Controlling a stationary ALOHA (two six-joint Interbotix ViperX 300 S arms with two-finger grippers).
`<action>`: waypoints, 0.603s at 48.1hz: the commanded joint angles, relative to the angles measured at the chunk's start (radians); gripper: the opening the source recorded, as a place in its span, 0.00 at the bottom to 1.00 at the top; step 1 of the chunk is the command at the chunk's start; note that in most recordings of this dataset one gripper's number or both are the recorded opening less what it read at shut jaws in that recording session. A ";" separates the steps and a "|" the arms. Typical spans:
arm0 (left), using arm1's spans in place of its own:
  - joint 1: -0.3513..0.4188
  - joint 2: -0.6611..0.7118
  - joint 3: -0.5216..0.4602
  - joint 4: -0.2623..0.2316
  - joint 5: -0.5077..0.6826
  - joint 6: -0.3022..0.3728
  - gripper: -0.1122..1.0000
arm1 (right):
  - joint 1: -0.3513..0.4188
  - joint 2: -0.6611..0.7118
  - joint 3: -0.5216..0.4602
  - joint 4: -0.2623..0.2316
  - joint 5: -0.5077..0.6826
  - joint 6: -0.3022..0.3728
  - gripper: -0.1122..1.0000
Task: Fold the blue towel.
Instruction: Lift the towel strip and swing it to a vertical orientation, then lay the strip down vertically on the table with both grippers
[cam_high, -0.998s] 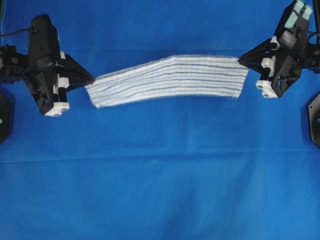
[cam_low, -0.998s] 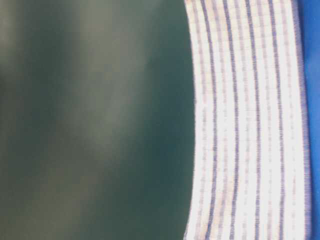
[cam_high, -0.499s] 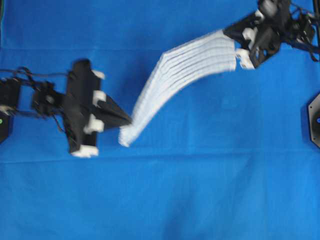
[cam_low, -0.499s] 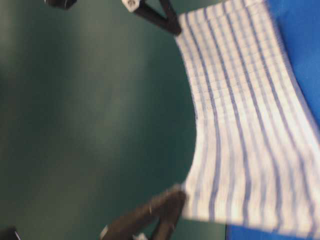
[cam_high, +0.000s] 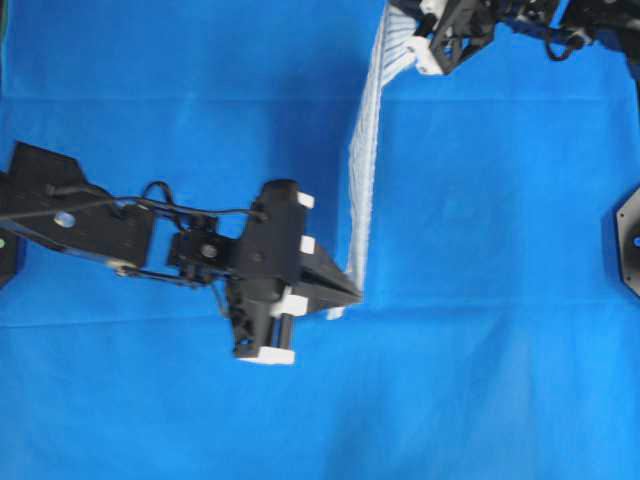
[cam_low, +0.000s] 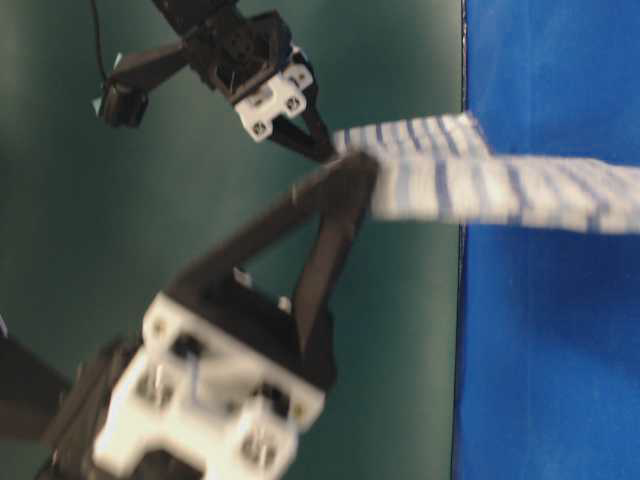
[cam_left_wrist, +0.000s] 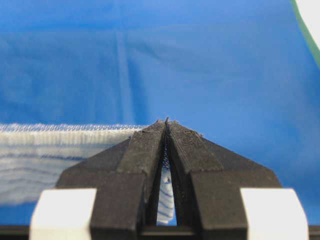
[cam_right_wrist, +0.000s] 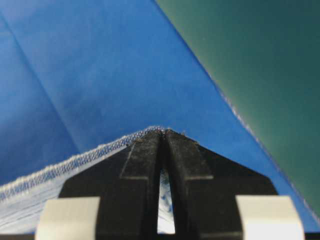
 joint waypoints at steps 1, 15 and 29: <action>-0.006 0.015 -0.066 -0.002 -0.011 0.003 0.11 | -0.006 0.005 -0.049 -0.008 -0.009 -0.002 0.14; -0.006 0.055 -0.110 -0.002 -0.009 0.006 0.12 | -0.006 0.014 -0.060 -0.015 -0.003 -0.003 0.14; -0.012 0.123 -0.178 -0.002 -0.055 0.008 0.12 | -0.029 -0.046 0.015 -0.015 0.009 -0.002 0.14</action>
